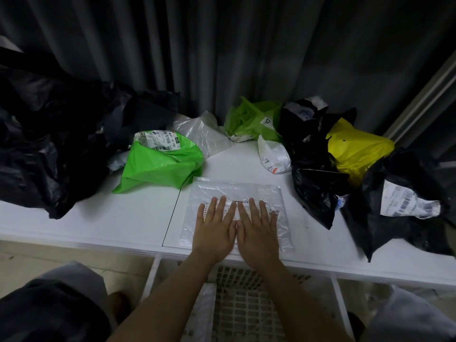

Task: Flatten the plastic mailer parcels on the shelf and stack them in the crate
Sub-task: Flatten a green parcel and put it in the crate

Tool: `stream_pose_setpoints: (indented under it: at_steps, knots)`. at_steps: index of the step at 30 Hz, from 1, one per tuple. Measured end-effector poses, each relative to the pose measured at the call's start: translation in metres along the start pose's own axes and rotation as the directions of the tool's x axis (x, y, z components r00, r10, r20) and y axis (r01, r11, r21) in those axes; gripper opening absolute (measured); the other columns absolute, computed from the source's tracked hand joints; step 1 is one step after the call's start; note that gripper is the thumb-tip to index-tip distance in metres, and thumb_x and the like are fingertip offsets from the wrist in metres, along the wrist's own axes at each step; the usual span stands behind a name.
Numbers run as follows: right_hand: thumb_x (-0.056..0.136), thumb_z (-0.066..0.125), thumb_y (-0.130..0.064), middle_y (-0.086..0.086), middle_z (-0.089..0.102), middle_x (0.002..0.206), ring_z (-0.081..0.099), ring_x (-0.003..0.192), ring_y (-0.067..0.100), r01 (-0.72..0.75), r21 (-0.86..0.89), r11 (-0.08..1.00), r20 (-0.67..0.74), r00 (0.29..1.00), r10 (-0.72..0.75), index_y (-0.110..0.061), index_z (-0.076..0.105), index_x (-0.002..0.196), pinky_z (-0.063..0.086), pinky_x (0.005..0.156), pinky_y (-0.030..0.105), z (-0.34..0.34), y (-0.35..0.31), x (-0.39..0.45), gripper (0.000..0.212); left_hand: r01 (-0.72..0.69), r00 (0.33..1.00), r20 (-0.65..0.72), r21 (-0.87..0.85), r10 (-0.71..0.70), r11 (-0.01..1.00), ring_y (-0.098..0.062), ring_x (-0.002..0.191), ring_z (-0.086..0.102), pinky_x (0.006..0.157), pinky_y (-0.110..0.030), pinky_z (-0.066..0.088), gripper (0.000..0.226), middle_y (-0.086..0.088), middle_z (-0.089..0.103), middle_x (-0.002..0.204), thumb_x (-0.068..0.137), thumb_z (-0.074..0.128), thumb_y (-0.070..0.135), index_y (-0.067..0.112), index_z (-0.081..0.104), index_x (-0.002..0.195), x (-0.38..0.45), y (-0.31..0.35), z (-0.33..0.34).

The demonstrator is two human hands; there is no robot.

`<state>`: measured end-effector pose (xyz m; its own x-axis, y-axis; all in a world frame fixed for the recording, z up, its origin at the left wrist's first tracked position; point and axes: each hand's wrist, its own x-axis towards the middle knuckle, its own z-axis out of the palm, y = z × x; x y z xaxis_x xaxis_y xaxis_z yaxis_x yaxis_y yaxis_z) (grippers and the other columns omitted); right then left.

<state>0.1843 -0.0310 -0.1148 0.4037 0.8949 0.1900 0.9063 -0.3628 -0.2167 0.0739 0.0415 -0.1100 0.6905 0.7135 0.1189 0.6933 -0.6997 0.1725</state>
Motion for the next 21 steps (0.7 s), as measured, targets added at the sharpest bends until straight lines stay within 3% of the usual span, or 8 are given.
stream_pose_setpoints:
  at_steps: [5, 8, 11, 14, 18, 21]
  knots:
    - [0.101, 0.012, -0.041, 0.01, 0.038, 0.15, 0.031, 0.141, 0.033, -0.005, -0.022, 1.0, 0.005, 1.0, 0.005, -0.023, 0.041, 0.144, 0.008, 0.111, 0.052, -0.0006, -0.0004, 0.0002, 0.055, 0.003, 1.0, 0.018, -0.008, -0.002, 1.0, -0.032, 0.144, 0.021, 0.114, -0.047, 0.002, 0.061, -0.011, 0.027, 0.155, 0.095, 0.011, 0.042, 0.021, 0.036, 0.147, 0.0003, 0.0009, 0.0007]
    - [0.099, 0.017, -0.04, 0.009, 0.035, 0.152, 0.027, 0.142, 0.033, -0.007, -0.015, 1.0, 0.017, 1.0, 0.007, -0.023, 0.038, 0.146, 0.005, 0.112, 0.052, -0.0002, -0.0003, -0.0001, 0.054, 0.009, 1.0, 0.021, -0.011, -0.009, 1.0, -0.032, 0.144, 0.022, 0.114, -0.047, 0.003, 0.063, -0.011, 0.027, 0.155, 0.094, 0.01, 0.043, 0.022, 0.035, 0.147, 0.0004, 0.0016, -0.0025]
    - [0.1, 0.011, -0.042, 0.009, 0.033, 0.153, 0.025, 0.143, 0.032, -0.004, -0.019, 1.0, 0.027, 1.0, 0.005, -0.024, 0.037, 0.146, 0.005, 0.112, 0.051, 0.0003, 0.0002, -0.0002, 0.056, -0.011, 1.0, 0.027, 0.006, 0.011, 1.0, -0.028, 0.148, 0.0, 0.115, -0.045, -0.01, 0.071, -0.007, 0.007, 0.16, 0.088, -0.005, 0.047, 0.025, 0.016, 0.152, -0.0003, 0.0003, 0.0021]
    - [0.099, -0.001, -0.045, 0.009, 0.033, 0.153, 0.024, 0.143, 0.032, -0.012, -0.018, 1.0, 0.043, 0.999, 0.013, -0.024, 0.035, 0.147, 0.005, 0.112, 0.052, -0.0006, -0.0002, 0.0005, 0.063, 0.008, 1.0, 0.03, -0.023, -0.008, 1.0, -0.03, 0.147, 0.012, 0.114, -0.046, -0.006, 0.066, -0.01, 0.019, 0.157, 0.093, 0.005, 0.045, 0.022, 0.028, 0.15, 0.0008, 0.0013, -0.0009]
    - [0.096, -0.009, -0.048, 0.008, 0.026, 0.156, 0.017, 0.146, 0.03, -0.002, -0.024, 1.0, 0.066, 0.998, 0.003, -0.025, 0.03, 0.149, 0.001, 0.113, 0.052, -0.0002, 0.0005, 0.0001, 0.069, 0.007, 0.998, 0.061, 0.006, -0.007, 1.0, -0.03, 0.147, 0.008, 0.114, -0.046, -0.007, 0.068, -0.008, 0.011, 0.158, 0.091, 0.0, 0.046, 0.024, 0.022, 0.151, 0.0003, 0.0004, -0.0011]
    - [0.099, -0.003, -0.046, 0.01, 0.034, 0.153, 0.026, 0.143, 0.032, -0.019, -0.041, 0.999, 0.095, 0.995, 0.023, -0.024, 0.035, 0.147, 0.006, 0.111, 0.053, -0.0016, 0.0001, 0.0006, 0.065, 0.01, 0.997, 0.075, 0.003, -0.01, 1.0, -0.033, 0.138, 0.036, 0.111, -0.048, 0.01, 0.057, -0.012, 0.041, 0.148, 0.094, 0.021, 0.041, 0.02, 0.047, 0.14, 0.0009, 0.0014, 0.0008]
